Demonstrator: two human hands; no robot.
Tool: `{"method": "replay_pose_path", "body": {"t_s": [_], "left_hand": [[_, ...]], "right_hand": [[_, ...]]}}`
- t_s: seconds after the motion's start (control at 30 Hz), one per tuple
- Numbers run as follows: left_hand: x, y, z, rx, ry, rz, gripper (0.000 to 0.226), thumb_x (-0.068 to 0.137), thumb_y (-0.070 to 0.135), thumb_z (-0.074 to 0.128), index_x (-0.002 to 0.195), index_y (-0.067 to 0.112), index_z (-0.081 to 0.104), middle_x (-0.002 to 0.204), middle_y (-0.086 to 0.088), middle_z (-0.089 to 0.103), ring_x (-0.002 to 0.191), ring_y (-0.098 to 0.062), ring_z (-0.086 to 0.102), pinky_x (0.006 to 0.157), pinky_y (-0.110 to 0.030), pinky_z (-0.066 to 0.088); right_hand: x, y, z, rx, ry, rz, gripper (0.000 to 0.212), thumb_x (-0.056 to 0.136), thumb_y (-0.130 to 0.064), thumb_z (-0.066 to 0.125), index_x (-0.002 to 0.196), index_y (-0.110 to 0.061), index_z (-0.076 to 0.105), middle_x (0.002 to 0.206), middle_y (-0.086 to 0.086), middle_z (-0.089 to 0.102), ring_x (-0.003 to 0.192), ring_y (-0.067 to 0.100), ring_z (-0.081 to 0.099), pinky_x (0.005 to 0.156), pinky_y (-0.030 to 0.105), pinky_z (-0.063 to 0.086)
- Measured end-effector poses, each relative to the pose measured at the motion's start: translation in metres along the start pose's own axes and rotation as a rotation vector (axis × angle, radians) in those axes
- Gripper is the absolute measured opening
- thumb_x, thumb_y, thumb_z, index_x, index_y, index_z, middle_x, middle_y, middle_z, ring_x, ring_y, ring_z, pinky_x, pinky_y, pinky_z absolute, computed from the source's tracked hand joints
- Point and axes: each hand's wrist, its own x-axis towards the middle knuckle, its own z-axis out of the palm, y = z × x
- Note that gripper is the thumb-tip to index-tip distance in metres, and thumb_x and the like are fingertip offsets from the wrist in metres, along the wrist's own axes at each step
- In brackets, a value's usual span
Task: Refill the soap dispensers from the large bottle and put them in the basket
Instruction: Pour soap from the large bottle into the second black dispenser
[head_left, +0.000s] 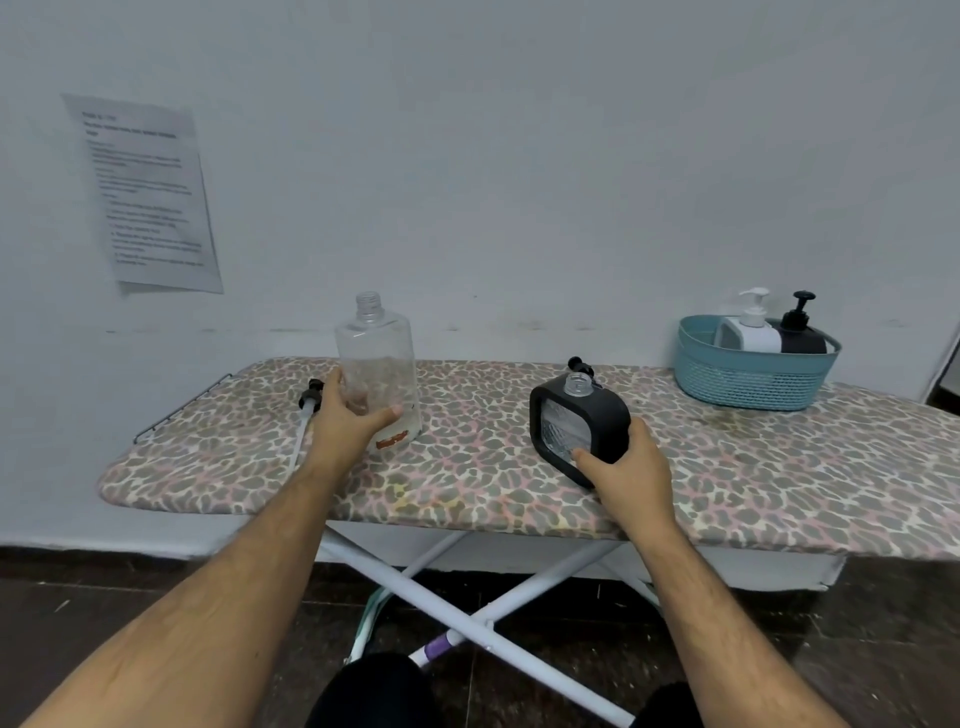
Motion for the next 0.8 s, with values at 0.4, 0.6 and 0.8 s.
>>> {"method": "replay_pose_path", "body": {"t_s": [0.4,0.6,0.8], "left_hand": [[-0.061,0.024,0.034,0.222,0.306,0.366,0.030,0.091,0.032,0.067,0.116,0.020,0.057,0.110,0.004,0.058,0.098,-0.013,0.057,0.087,-0.041,0.055],[-0.072,0.036,0.083,0.083,-0.257,0.217,0.056,0.088,0.026,0.073,0.138,0.020,0.049,0.131,0.003,0.057,0.110,-0.008,0.058,0.093,-0.028,0.052],[-0.057,0.044,0.123,-0.012,-0.532,0.067,0.094,0.080,0.026,0.081,0.154,0.021,0.023,0.151,0.001,0.040,0.135,-0.016,0.043,0.111,-0.039,0.041]], "right_hand": [[0.010,0.001,0.004,0.111,-0.043,0.048,0.042,0.078,-0.013,0.077,0.110,-0.026,0.052,0.103,-0.004,0.064,0.096,0.020,0.065,0.082,0.042,0.057],[0.016,-0.002,0.003,0.229,-0.221,0.090,0.049,0.085,-0.004,0.071,0.122,-0.024,0.045,0.110,-0.007,0.061,0.095,0.004,0.061,0.069,0.020,0.048],[0.033,-0.003,-0.004,0.172,-0.408,0.161,0.059,0.088,-0.009,0.071,0.134,-0.024,0.037,0.117,-0.005,0.060,0.100,0.008,0.061,0.075,0.023,0.050]]}}
